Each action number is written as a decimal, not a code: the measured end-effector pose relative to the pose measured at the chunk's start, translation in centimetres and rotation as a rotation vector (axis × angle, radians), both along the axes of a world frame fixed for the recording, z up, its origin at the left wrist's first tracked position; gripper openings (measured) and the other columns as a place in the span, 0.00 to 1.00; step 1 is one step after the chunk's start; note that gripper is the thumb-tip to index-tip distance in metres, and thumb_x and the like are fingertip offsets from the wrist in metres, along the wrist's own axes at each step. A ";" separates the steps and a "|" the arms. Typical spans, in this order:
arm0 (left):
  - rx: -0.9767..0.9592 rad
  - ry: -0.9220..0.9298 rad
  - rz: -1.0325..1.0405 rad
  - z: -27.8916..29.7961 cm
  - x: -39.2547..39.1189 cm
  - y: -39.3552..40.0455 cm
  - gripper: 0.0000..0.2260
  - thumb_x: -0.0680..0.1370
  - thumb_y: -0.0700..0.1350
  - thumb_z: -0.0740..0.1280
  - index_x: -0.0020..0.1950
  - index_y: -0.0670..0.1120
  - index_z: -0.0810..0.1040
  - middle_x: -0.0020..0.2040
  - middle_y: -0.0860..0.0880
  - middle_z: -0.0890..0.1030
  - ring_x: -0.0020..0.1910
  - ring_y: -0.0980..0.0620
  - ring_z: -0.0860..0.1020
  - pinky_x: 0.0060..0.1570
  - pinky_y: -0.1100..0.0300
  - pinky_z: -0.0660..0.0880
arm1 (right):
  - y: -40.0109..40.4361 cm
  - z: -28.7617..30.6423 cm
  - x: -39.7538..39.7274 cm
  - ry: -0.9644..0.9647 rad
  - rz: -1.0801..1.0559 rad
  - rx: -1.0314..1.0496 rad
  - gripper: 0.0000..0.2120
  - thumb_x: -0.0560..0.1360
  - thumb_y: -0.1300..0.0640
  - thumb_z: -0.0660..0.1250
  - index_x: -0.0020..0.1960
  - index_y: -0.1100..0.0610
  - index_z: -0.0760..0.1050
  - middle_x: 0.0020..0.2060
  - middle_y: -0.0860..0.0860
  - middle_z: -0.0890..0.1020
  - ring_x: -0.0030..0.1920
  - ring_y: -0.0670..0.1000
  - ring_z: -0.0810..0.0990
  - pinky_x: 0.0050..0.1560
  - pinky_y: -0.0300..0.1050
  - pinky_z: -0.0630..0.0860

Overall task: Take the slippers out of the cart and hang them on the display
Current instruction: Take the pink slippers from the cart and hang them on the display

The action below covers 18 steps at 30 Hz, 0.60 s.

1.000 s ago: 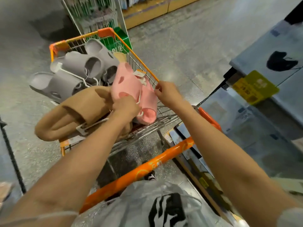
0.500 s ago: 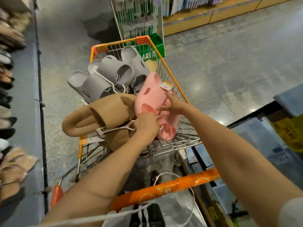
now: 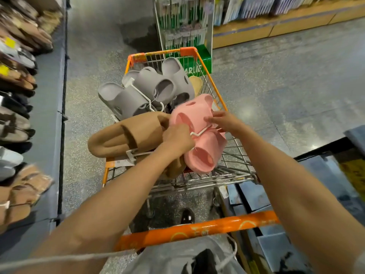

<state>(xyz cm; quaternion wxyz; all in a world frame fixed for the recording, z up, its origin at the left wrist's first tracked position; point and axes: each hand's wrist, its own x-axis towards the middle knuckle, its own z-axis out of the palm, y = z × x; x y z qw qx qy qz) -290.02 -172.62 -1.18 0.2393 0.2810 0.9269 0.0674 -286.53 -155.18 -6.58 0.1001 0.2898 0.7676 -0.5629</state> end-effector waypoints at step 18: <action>0.592 0.827 0.388 23.2 -4.5 -21.1 0.12 0.70 0.40 0.60 0.50 0.45 0.80 0.51 0.44 0.81 0.52 0.44 0.77 0.46 0.56 0.70 | -21.5 17.4 -3.1 0.363 0.394 -0.532 0.11 0.74 0.73 0.60 0.34 0.65 0.70 0.23 0.51 0.79 0.27 0.46 0.82 0.27 0.35 0.77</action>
